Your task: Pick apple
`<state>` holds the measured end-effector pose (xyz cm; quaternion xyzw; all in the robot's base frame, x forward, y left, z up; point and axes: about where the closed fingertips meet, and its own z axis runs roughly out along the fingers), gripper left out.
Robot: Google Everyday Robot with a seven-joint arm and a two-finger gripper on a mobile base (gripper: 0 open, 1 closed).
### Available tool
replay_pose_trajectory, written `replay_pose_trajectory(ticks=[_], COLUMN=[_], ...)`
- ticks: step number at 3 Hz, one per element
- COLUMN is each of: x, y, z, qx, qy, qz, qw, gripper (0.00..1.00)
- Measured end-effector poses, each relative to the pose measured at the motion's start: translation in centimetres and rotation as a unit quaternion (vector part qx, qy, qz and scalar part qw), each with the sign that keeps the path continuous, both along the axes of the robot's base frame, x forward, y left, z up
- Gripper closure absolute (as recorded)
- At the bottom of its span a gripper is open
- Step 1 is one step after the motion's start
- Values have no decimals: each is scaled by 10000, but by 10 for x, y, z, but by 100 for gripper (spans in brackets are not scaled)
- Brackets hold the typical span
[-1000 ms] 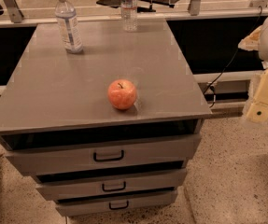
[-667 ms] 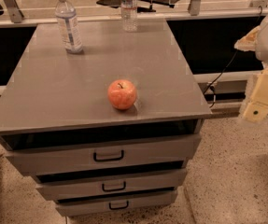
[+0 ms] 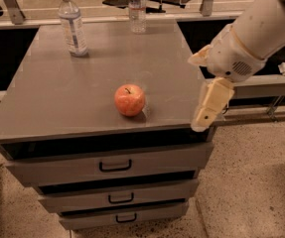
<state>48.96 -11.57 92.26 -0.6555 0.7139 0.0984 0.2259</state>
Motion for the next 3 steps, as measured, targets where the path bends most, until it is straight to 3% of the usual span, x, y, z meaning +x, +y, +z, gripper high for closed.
replay_pose_trajectory(ticks=[1,2,3], x=[22,41,57], y=[49,89,114], z=[-14,-30,-46], qx=[654,1253,1693], qy=[39,153,337], qz=[286,446,461], qw=[9974,9910,9839], gripper=[0,0,0])
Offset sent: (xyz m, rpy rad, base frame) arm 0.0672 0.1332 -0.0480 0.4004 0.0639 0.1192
